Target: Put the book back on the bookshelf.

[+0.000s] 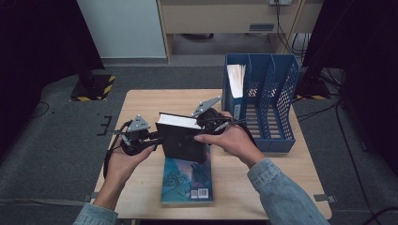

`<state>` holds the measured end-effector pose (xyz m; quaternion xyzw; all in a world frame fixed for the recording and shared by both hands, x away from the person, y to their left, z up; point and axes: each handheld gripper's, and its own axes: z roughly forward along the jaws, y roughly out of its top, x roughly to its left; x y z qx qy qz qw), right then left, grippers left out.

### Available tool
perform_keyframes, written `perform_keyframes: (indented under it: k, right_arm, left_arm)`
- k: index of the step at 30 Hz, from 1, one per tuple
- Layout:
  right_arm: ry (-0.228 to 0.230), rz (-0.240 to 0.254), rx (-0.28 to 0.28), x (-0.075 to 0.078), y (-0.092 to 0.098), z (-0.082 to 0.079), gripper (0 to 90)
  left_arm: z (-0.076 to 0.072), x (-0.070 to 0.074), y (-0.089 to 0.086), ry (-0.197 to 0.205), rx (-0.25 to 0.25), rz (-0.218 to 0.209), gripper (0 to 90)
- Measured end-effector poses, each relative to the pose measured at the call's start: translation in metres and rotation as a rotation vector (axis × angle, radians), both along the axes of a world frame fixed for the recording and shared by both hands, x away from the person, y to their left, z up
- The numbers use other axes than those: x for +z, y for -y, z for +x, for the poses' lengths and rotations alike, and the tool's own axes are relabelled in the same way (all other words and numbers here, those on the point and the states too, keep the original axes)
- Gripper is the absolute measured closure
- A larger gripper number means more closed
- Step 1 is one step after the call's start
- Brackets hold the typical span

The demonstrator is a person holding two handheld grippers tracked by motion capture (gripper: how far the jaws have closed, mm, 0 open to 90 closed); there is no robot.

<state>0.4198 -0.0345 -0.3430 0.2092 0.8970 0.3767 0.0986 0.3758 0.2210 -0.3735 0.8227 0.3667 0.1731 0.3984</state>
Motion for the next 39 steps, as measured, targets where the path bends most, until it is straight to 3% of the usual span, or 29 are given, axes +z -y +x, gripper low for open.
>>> perform_keyframes:
  k: [7, 12, 14, 20, 27, 39]
  right_arm:
    - [-0.014, -0.010, 0.013, 0.001, -0.003, -0.006, 30.0]
    - [-0.031, 0.006, 0.004, 0.002, -0.005, -0.002, 30.0]
    - [-0.025, -0.017, 0.009, 0.003, -0.008, -0.001, 30.1]
    - [-0.029, -0.015, 0.023, 0.006, -0.013, 0.004, 36.9]
    - [-0.018, -0.063, 0.048, 0.015, -0.024, 0.008, 42.4]
    - [-0.038, -0.072, 0.052, 0.011, -0.029, 0.013, 42.3]
  left_arm:
    - [0.007, 0.000, -0.003, -0.010, 0.018, -0.009, 67.1]
    - [0.008, -0.001, -0.002, -0.004, 0.019, -0.012, 67.1]
    - [0.008, -0.002, -0.003, 0.000, 0.016, -0.015, 67.1]
    - [0.007, -0.002, -0.003, -0.002, 0.016, -0.017, 67.2]
    - [0.005, -0.001, -0.002, 0.002, 0.019, -0.006, 67.1]
    - [0.006, -0.002, -0.003, -0.001, 0.019, -0.014, 66.9]
